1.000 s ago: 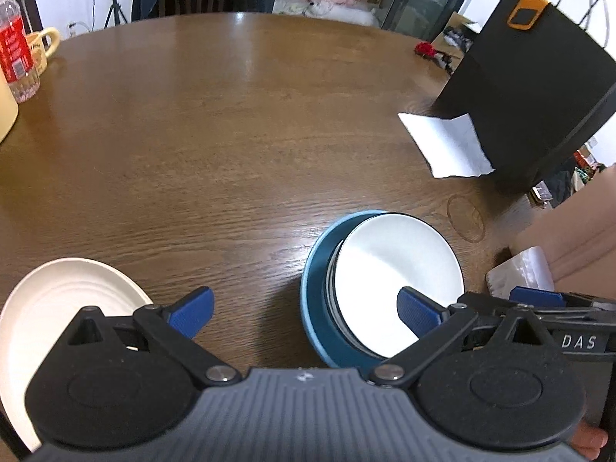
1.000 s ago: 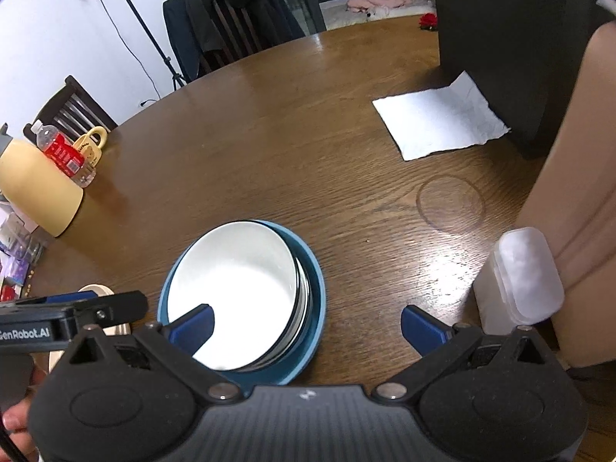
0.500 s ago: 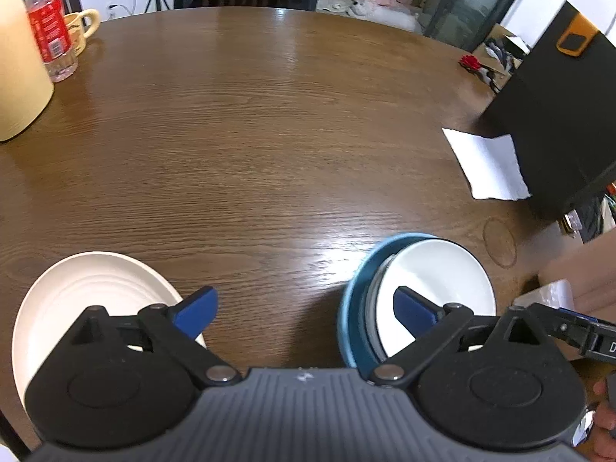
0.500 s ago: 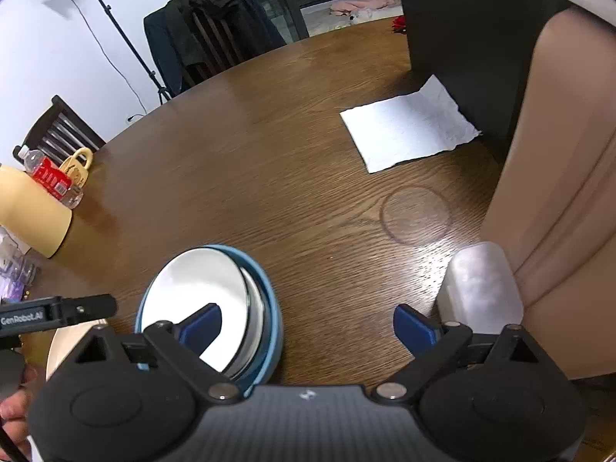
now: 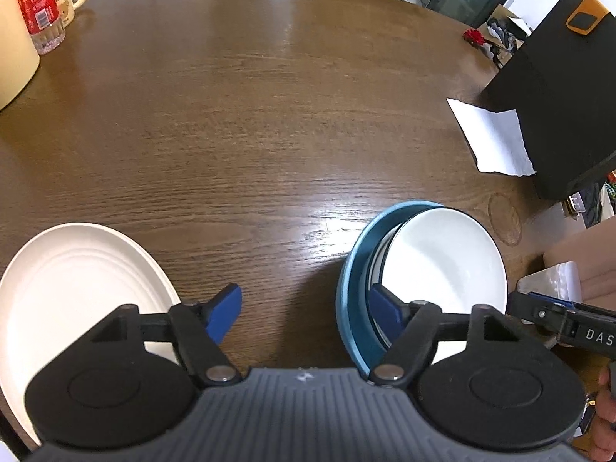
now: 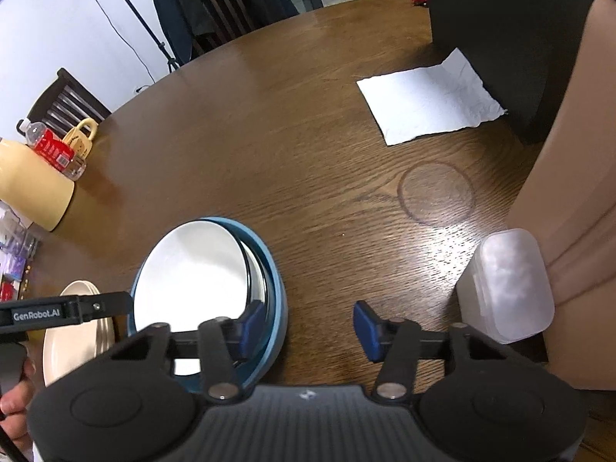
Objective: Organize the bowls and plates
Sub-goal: 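Close both tools on the blue bowl rim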
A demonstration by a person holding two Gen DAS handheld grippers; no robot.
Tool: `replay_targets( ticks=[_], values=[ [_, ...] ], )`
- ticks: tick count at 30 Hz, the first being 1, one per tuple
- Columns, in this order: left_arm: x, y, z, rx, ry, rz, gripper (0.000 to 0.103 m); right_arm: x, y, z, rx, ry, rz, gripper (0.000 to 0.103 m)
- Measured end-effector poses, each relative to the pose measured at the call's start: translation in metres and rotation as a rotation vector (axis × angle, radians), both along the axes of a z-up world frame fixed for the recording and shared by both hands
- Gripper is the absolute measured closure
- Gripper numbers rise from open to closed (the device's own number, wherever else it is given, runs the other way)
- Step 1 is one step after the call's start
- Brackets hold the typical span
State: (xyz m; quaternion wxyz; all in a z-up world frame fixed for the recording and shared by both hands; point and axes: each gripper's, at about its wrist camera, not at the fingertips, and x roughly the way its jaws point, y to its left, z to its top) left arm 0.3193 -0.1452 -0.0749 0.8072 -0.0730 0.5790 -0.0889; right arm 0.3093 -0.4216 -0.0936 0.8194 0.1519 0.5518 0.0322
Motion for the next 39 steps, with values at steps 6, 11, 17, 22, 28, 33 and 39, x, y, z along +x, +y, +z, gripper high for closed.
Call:
replay_targets(
  ticks=[6,11,17,22,28,33,39],
  values=[
    [0.004,-0.001,-0.006,-0.021,0.026,-0.003,0.049,0.006,0.005,-0.005,0.013,0.018,0.024,0.071],
    [0.006,-0.002,-0.010,-0.037,0.043,-0.006,0.058,0.010,0.007,-0.008,0.020,0.031,0.036,0.078],
    [0.009,-0.005,-0.014,-0.048,0.061,-0.007,0.070,0.014,0.008,-0.009,0.020,0.039,0.046,0.084],
    [0.011,-0.008,-0.017,-0.056,0.072,-0.004,0.077,0.016,0.010,-0.008,0.012,0.050,0.051,0.086],
    [0.011,-0.009,-0.019,-0.060,0.079,-0.003,0.081,0.020,0.019,-0.006,-0.021,0.064,0.069,0.092],
    [0.012,-0.009,-0.021,-0.068,0.090,0.000,0.082,0.023,0.022,-0.005,-0.030,0.075,0.075,0.095],
    [0.012,-0.009,-0.022,-0.085,0.095,0.001,0.089,0.027,0.023,-0.005,-0.033,0.096,0.073,0.097]
  ],
)
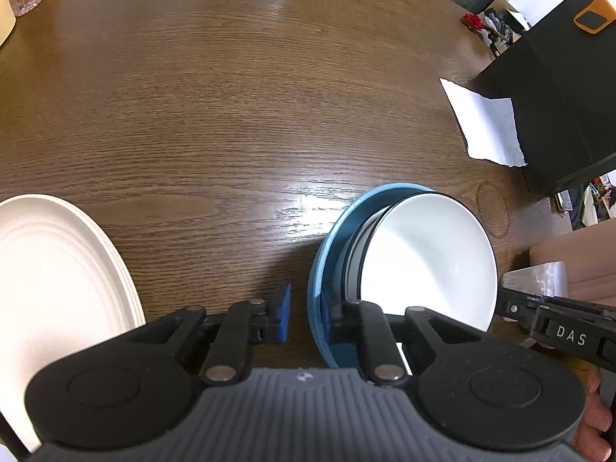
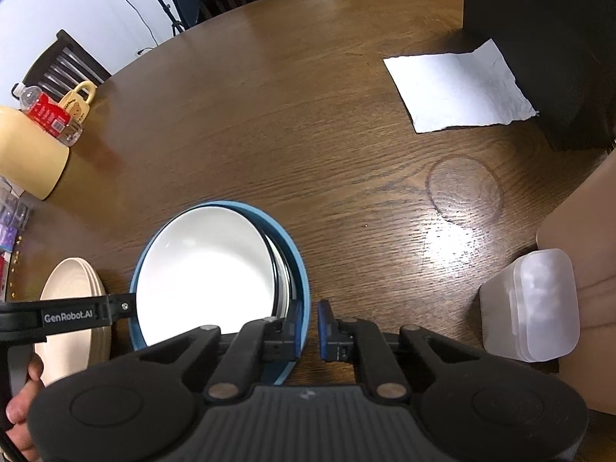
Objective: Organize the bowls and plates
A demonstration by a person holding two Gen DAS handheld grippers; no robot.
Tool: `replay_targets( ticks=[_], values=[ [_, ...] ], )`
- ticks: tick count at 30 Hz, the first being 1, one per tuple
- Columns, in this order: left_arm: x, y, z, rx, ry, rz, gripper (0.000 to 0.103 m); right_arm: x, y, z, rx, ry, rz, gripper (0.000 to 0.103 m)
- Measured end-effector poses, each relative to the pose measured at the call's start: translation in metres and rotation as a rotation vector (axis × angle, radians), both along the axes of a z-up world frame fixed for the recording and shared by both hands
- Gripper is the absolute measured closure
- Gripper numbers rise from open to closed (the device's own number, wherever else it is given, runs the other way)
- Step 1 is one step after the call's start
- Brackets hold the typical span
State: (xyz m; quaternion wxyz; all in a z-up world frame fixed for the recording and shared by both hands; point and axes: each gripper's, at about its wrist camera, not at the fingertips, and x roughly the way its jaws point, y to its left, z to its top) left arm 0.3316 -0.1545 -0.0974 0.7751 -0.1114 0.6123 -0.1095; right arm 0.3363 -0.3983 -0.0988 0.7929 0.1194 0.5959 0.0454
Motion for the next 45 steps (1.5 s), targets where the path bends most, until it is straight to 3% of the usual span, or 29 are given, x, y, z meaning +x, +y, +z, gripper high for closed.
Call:
replay_targets(
  ticks=[5,45],
  values=[
    [-0.001,-0.002,0.000,-0.009,-0.001,-0.010,0.095,0.001,0.000,0.000,0.007,0.002,0.003,0.099],
    [-0.004,-0.003,-0.002,-0.014,-0.008,0.000,0.095,0.006,0.004,-0.010,0.007,0.008,0.061,0.098]
  ],
)
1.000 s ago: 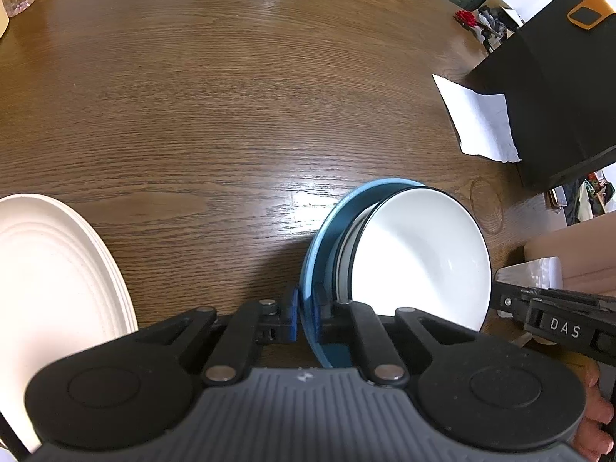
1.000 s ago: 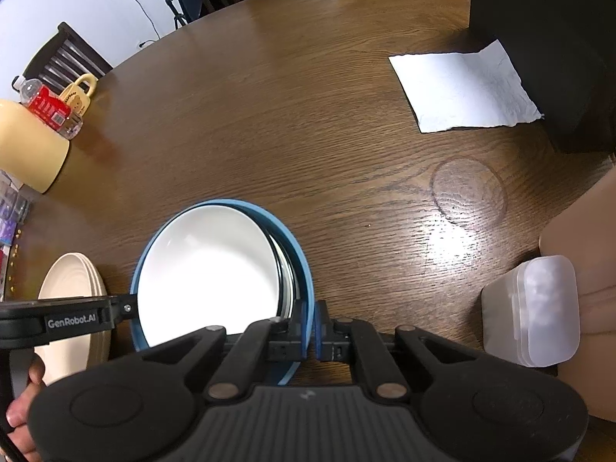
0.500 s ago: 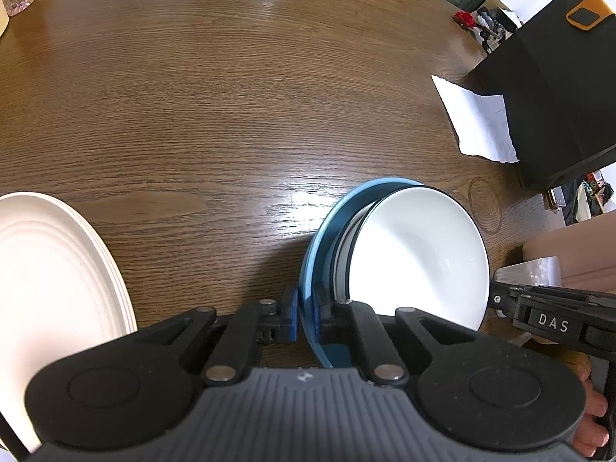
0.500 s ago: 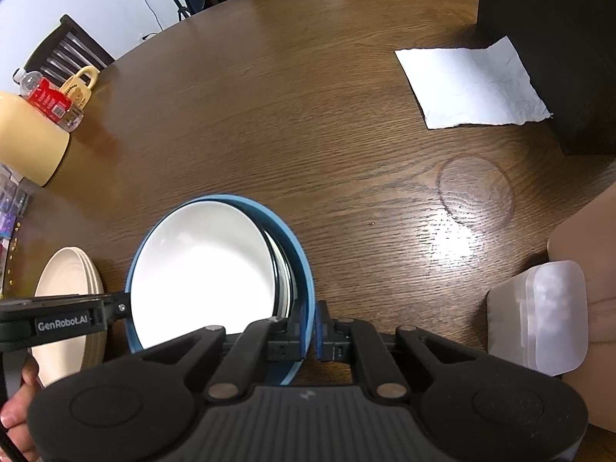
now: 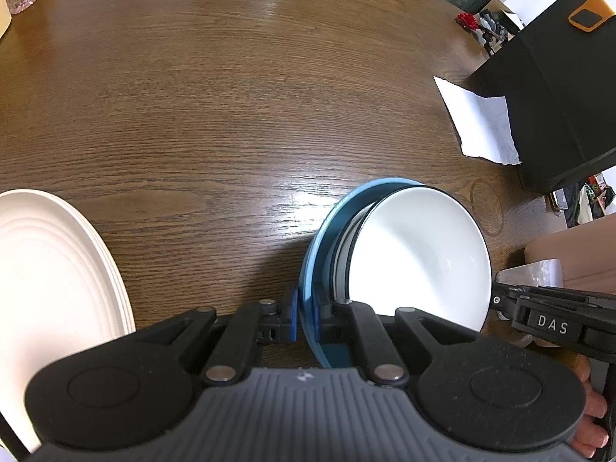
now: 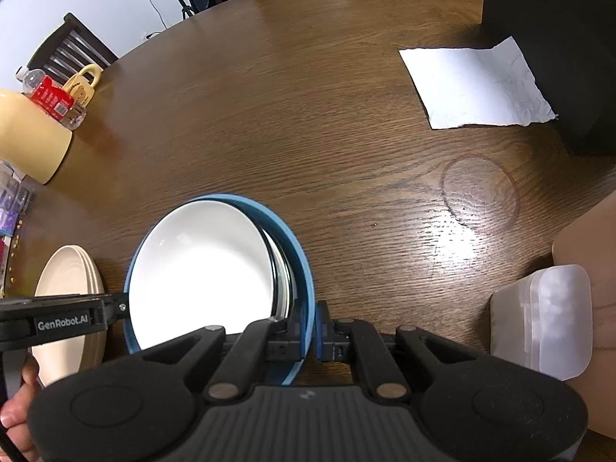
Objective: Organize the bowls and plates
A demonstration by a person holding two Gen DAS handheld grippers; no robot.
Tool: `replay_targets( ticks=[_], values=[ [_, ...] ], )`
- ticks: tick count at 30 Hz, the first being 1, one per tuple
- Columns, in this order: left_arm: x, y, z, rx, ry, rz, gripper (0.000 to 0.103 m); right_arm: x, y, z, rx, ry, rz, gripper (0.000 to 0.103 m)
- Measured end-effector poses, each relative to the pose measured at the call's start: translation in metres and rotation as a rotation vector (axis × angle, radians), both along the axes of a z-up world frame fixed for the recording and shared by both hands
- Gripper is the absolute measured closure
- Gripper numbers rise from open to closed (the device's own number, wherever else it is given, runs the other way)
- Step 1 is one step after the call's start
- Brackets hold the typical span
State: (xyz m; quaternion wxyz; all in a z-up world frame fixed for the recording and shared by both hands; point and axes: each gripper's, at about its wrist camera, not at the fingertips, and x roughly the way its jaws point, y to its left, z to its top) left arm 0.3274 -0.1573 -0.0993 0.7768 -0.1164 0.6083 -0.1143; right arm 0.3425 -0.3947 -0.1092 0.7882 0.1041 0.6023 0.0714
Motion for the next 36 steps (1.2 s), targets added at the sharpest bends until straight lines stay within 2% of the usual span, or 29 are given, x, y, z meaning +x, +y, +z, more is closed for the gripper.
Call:
replay_targets(
  ticks=[26,36],
  values=[
    [-0.0052,-0.0048,0.0056,0.044,-0.040,-0.004,0.097,-0.0079,0.0031,0.0031,-0.004,-0.036,0.023,0.098],
    [-0.0083,-0.0017,0.0068,0.034,-0.042,0.014,0.097,-0.0097,-0.0018,0.0024,0.015,-0.036,0.008,0.098]
  ],
)
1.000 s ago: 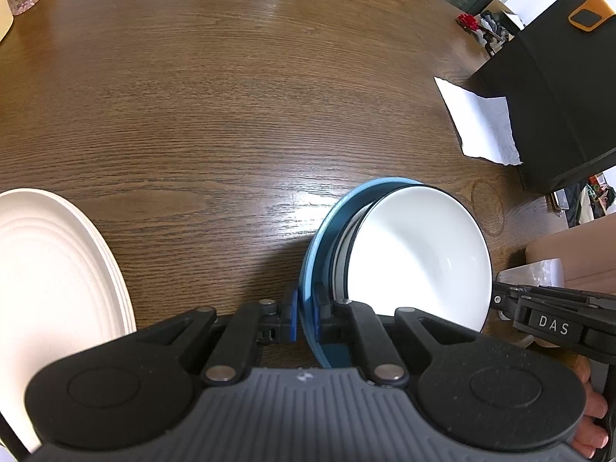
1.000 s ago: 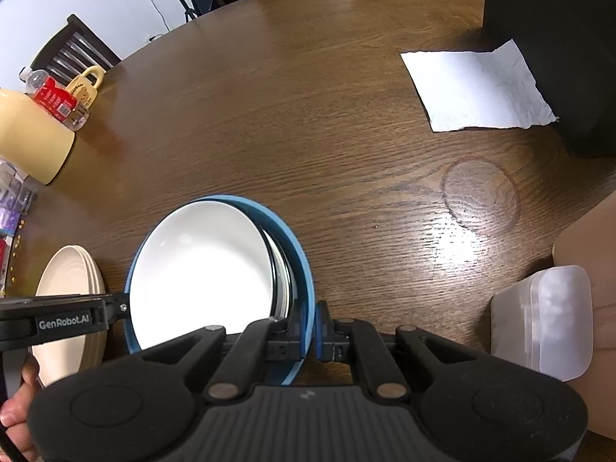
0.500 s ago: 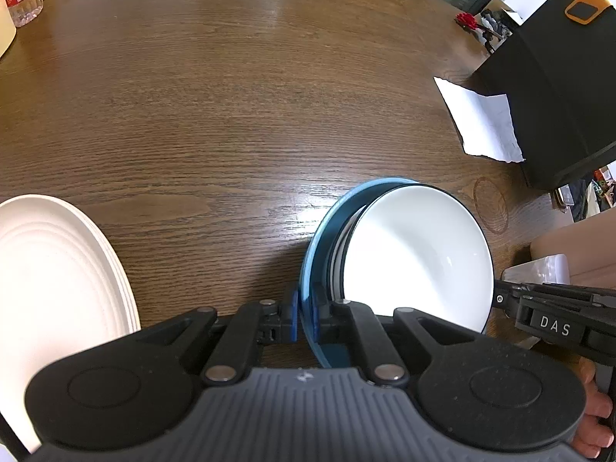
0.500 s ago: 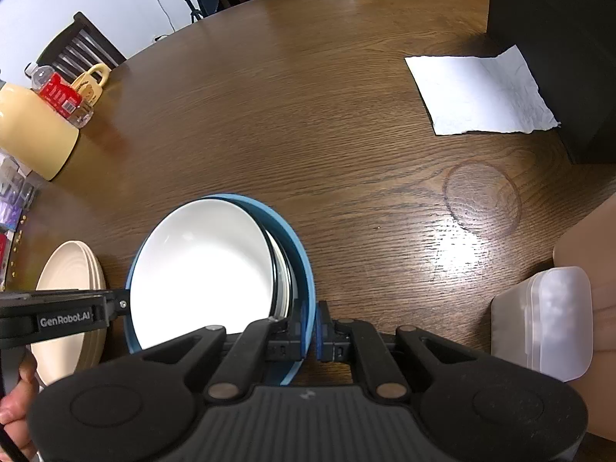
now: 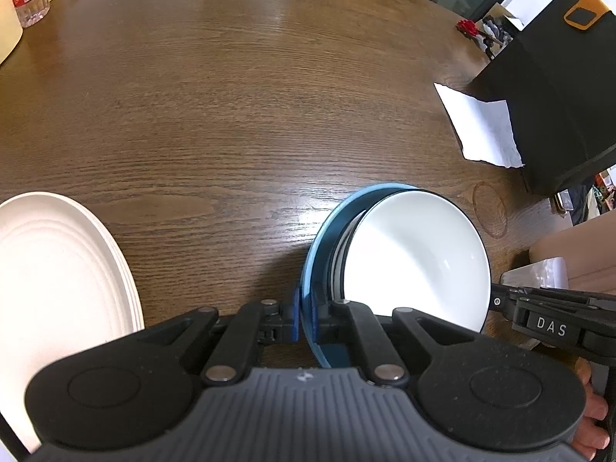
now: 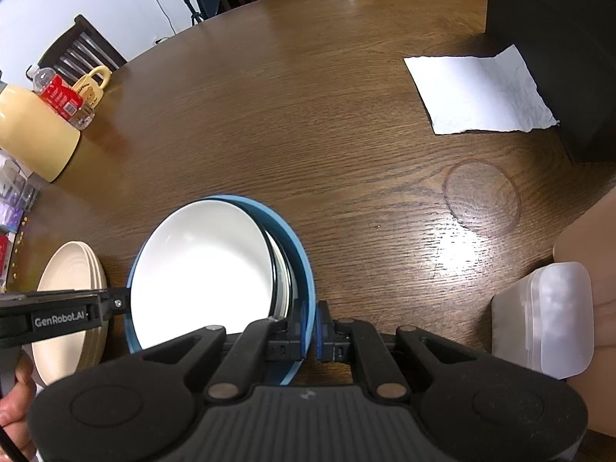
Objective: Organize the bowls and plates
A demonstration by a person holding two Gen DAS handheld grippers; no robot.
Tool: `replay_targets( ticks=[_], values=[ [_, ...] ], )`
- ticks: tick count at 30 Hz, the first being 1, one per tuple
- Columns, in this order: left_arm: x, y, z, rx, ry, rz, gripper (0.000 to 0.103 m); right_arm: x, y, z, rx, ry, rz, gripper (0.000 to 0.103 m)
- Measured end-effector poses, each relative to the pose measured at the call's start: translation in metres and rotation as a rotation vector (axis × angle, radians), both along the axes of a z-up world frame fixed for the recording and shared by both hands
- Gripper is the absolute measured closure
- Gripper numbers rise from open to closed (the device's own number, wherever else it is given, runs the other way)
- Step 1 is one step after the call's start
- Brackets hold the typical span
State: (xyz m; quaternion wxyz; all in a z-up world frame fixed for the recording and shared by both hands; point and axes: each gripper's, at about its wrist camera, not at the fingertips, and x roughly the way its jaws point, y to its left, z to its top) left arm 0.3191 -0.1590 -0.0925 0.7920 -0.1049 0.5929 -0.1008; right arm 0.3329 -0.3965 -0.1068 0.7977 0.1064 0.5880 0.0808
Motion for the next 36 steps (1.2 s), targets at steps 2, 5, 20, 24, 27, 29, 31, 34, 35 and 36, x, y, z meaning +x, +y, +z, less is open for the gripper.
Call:
replay_targets(
  ticks=[2,5,20,24,27,29,31,34,35,36],
  values=[
    [-0.001,0.002,0.001,-0.004,0.001,0.005,0.097,0.000,-0.002,0.000,0.008,0.001,-0.008,0.098],
    [-0.002,0.002,0.004,-0.001,-0.005,0.011,0.097,-0.001,-0.003,0.003,0.005,-0.004,-0.013,0.097],
    [-0.002,-0.003,0.003,0.024,0.001,0.037,0.098,-0.003,-0.006,0.004,0.021,-0.013,0.005,0.098],
    [-0.002,-0.005,0.003,0.035,-0.006,0.028,0.098,-0.004,-0.006,0.004,0.029,-0.020,0.011,0.098],
    [-0.003,-0.006,0.004,0.041,-0.011,0.024,0.098,-0.004,-0.007,0.004,0.031,-0.024,0.012,0.098],
    [-0.003,-0.007,0.004,0.042,-0.017,0.024,0.099,-0.005,-0.007,0.004,0.033,-0.027,0.015,0.098],
    [-0.004,-0.006,0.006,0.043,-0.025,0.022,0.099,-0.005,-0.008,0.004,0.035,-0.030,0.016,0.098],
    [-0.004,-0.006,0.008,0.043,-0.033,0.022,0.099,-0.006,-0.007,0.004,0.033,-0.035,0.020,0.098],
    [-0.005,-0.007,0.008,0.043,-0.032,0.022,0.099,-0.006,-0.007,0.004,0.032,-0.035,0.020,0.098],
    [-0.005,-0.007,0.008,0.043,-0.032,0.021,0.099,-0.006,-0.007,0.004,0.032,-0.035,0.020,0.098]
  ],
)
